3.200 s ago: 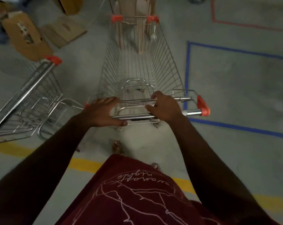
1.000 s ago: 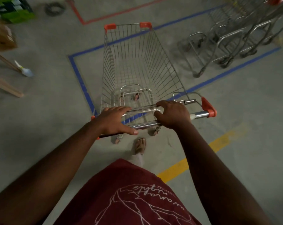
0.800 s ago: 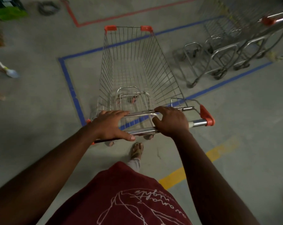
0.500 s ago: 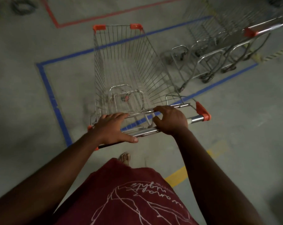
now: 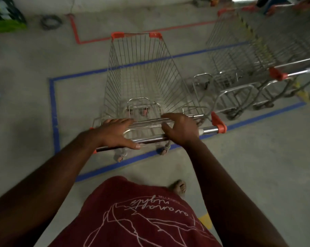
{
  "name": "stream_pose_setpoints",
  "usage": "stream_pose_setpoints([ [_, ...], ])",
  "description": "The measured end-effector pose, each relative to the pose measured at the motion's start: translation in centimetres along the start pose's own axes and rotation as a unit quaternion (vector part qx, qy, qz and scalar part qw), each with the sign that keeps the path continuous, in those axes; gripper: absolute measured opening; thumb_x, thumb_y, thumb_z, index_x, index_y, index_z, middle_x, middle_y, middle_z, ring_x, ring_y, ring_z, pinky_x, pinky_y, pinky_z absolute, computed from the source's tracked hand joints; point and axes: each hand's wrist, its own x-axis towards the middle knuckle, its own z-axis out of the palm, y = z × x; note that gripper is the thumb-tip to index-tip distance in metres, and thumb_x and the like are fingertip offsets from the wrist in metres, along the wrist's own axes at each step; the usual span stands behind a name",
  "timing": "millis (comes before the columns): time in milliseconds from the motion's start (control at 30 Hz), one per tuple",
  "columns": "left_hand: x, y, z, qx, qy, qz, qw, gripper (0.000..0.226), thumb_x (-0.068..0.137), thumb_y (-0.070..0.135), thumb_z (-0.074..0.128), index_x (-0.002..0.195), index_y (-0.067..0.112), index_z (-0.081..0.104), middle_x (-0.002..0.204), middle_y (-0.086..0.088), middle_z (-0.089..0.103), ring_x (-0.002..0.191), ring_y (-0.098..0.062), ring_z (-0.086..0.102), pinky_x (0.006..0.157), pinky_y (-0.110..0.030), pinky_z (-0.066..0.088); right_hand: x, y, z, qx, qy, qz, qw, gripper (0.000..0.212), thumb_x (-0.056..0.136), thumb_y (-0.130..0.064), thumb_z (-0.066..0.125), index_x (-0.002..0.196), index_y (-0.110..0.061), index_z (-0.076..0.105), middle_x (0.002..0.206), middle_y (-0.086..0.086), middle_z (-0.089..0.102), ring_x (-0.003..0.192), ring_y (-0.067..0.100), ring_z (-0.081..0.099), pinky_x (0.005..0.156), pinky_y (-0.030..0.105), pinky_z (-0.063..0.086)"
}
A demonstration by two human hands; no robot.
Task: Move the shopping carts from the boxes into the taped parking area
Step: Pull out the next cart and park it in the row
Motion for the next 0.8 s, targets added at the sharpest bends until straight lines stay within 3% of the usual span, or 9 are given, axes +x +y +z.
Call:
stream_pose_setpoints([
  [67,1.8,2.6,-0.9,0.005,-0.017,-0.035,0.999,0.127,0.066,0.091,0.063,0.164,0.035,0.003,0.173,0.006,0.006,0.158,-0.023,0.007,0.127,-0.045,0.005,2.1,3.3,-3.2,0.161,0.043,-0.016,0.986,0.035,0.096,-0.036,0.062,0.128,-0.025,0.072,0.125,-0.006,0.074,0.113,0.007,0.069,0.097,0.031,0.054],
  [100,2.4,3.9,-1.2,0.014,-0.014,-0.049,0.999,0.129,0.066,0.092,0.061,0.164,0.033,0.0,0.173,0.006,0.001,0.159,-0.023,0.003,0.128,-0.045,0.002,3.1,5.1,-4.8,0.182,0.069,-0.014,0.981,0.035,0.097,-0.034,0.063,0.129,-0.023,0.071,0.125,-0.008,0.074,0.115,0.005,0.068,0.099,0.031,0.053],
  [167,3.8,6.9,-1.2,0.029,0.01,-0.076,0.997,0.131,0.066,0.098,0.051,0.164,0.028,-0.002,0.172,0.006,-0.005,0.159,-0.022,-0.001,0.128,-0.045,-0.001,5.1,8.6,-7.8,0.105,0.078,-0.009,0.991,0.037,0.098,-0.04,0.062,0.132,-0.026,0.07,0.128,-0.007,0.073,0.12,0.01,0.067,0.104,0.034,0.051],
  [233,5.7,10.0,-1.3,0.031,0.048,-0.097,0.994,0.139,0.059,0.107,0.034,0.164,0.022,0.003,0.173,-0.002,0.001,0.159,-0.024,0.004,0.128,-0.047,0.002,6.7,11.8,-9.1,-0.049,0.02,0.005,0.999,0.038,0.099,-0.045,0.056,0.13,-0.028,0.07,0.128,0.001,0.074,0.119,0.024,0.068,0.103,0.038,0.05],
  [300,8.3,12.7,-1.5,0.024,0.08,-0.11,0.99,0.147,0.051,0.112,0.018,0.164,0.019,0.006,0.173,-0.005,0.008,0.158,-0.026,0.011,0.127,-0.049,0.007,7.8,13.8,-9.2,-0.139,0.02,-0.026,0.99,0.044,0.099,-0.047,0.043,0.123,-0.027,0.074,0.13,0.005,0.073,0.117,0.032,0.069,0.102,0.045,0.048],
  [433,13.4,15.7,-2.1,0.057,0.156,-0.112,0.98,0.128,0.069,0.103,-0.001,0.162,0.02,0.024,0.168,-0.004,0.028,0.152,-0.026,0.031,0.123,-0.05,0.022,10.9,15.2,-10.3,-0.14,0.017,-0.031,0.99,0.05,0.096,-0.044,0.046,0.134,-0.021,0.068,0.134,0.009,0.07,0.126,0.033,0.064,0.107,0.049,0.043],
  [567,17.2,16.3,-3.8,0.079,0.17,-0.101,0.977,0.124,0.073,0.099,-0.008,0.16,0.02,0.031,0.166,-0.003,0.033,0.149,-0.026,0.037,0.121,-0.049,0.028,14.3,17.2,-11.3,-0.163,0.011,-0.054,0.985,0.06,0.094,-0.047,0.033,0.139,-0.024,0.066,0.145,0.003,0.064,0.135,0.028,0.058,0.109,0.05,0.045],
  [700,20.8,16.7,-5.7,0.096,0.173,-0.098,0.975,0.122,0.074,0.098,-0.007,0.158,0.02,0.036,0.164,-0.003,0.037,0.146,-0.027,0.041,0.119,-0.048,0.031,17.5,19.0,-12.8,-0.149,0.043,-0.09,0.984,0.048,0.097,-0.037,0.046,0.138,-0.023,0.066,0.133,0.008,0.071,0.116,0.035,0.069,0.097,0.048,0.051],
  [800,22.9,17.2,-7.0,0.094,0.161,-0.088,0.978,0.116,0.077,0.095,-0.003,0.158,0.02,0.033,0.165,-0.001,0.034,0.147,-0.027,0.038,0.12,-0.05,0.027,19.2,20.5,-14.3,-0.03,0.001,-0.07,0.997,0.057,0.102,-0.039,0.057,0.157,-0.034,0.042,0.123,0.011,0.075,0.098,0.033,0.075,0.104,0.045,0.051],
])
